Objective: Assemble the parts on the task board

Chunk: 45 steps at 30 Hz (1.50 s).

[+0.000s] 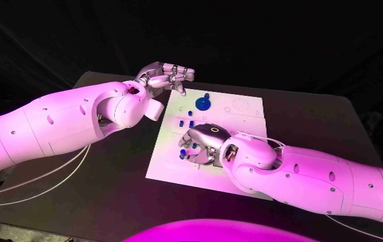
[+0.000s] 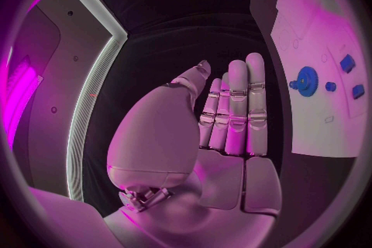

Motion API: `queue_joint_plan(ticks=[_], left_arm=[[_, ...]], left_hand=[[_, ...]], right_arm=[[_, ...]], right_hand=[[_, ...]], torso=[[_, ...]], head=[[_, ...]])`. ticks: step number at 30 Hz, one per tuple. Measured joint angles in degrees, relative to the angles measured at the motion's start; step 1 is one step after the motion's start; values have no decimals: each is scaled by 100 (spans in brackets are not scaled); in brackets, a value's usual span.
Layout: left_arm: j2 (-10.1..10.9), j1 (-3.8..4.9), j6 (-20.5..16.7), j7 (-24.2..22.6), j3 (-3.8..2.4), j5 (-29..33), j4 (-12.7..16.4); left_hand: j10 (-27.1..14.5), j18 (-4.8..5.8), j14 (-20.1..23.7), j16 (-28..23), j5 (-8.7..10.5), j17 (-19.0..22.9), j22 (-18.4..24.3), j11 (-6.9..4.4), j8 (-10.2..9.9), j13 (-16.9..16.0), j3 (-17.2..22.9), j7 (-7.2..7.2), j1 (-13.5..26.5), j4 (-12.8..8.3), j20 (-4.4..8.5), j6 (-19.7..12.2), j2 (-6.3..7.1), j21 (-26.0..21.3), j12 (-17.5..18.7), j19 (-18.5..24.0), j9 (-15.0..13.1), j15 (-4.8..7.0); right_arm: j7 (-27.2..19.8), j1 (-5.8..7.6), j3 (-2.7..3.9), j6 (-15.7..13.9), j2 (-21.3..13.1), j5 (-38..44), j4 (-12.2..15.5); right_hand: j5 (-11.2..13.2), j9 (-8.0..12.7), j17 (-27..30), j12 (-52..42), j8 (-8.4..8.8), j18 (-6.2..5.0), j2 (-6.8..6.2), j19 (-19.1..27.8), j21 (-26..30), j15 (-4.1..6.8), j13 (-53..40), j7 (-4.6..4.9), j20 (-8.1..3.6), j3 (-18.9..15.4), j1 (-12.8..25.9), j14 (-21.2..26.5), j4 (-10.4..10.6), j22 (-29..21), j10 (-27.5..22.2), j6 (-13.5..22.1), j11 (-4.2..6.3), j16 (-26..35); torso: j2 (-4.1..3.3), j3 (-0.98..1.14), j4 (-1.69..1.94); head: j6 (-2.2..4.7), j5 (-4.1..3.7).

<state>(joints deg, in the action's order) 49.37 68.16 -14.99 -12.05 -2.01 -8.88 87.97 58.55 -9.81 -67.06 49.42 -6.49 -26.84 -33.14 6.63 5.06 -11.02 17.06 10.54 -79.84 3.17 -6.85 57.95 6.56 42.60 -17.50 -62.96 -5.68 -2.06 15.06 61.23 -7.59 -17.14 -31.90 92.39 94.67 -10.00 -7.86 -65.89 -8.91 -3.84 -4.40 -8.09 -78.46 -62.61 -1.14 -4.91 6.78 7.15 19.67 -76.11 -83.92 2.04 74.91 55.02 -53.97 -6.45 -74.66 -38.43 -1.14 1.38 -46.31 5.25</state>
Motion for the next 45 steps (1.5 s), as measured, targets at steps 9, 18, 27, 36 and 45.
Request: queue_joint_plan(ticks=[9,18,27,36,45], left_arm=[[32,0,-5,8,0,0,-5],[52,1,-1,15,26,0,-11],[73,-20,1,16,157,3,-55],[57,-47,9,16,180,7,-86],[49,-59,28,15,185,9,-97]], left_hand=[[0,0,8,0,0,0,0,0,0,0,0,0,0,0,-21,0,0,0,0,-21,4,-8],[-42,0,8,0,0,5,1,0,0,0,0,0,0,0,-21,0,0,0,0,-21,3,-8],[-41,0,8,0,0,4,1,0,0,0,0,0,0,0,-21,0,0,0,0,-20,3,-8],[-41,0,8,0,0,4,2,0,0,0,0,0,0,0,-21,0,0,0,0,-20,3,-8],[-41,0,8,0,0,4,2,0,0,0,0,0,0,0,-21,0,0,0,0,-21,2,-8]], right_arm=[[-172,51,36,-702,-664,-231,565],[-454,303,85,-1029,-1982,-1393,1050],[-316,151,67,-1016,-2827,-2145,1374],[448,-4,42,-801,-2973,-1812,1543],[1176,-166,32,-756,-2561,-1506,1272]], right_hand=[[250,158,192,-363,0,-90,-23,41,227,0,-44,-27,0,-577,23,0,106,0,-149,352,11,123],[-89,-73,-279,-1797,-568,-76,223,-322,-575,324,-800,-35,-277,-868,192,-10,433,4,1826,-818,466,-192],[-852,-955,-907,-6137,-1103,138,257,-546,-1443,464,-5847,-241,-441,-1878,621,9,945,3,2306,-829,645,-948],[-828,-1447,-906,-6587,-1188,137,311,-546,-1629,463,-6540,-191,-441,-2363,628,10,1293,3,2360,-542,592,-1226],[-875,-1619,-906,-6735,-1188,137,370,-546,-1710,463,-6802,-178,-440,-2547,644,10,1441,2,2442,-447,574,-1299]], torso=[[12,-9,-21],[69,-38,-77],[156,-32,-202],[214,-14,-311],[214,-5,-321]], head=[[11,-43],[36,-255],[27,-443],[-17,-500],[-46,-541]])
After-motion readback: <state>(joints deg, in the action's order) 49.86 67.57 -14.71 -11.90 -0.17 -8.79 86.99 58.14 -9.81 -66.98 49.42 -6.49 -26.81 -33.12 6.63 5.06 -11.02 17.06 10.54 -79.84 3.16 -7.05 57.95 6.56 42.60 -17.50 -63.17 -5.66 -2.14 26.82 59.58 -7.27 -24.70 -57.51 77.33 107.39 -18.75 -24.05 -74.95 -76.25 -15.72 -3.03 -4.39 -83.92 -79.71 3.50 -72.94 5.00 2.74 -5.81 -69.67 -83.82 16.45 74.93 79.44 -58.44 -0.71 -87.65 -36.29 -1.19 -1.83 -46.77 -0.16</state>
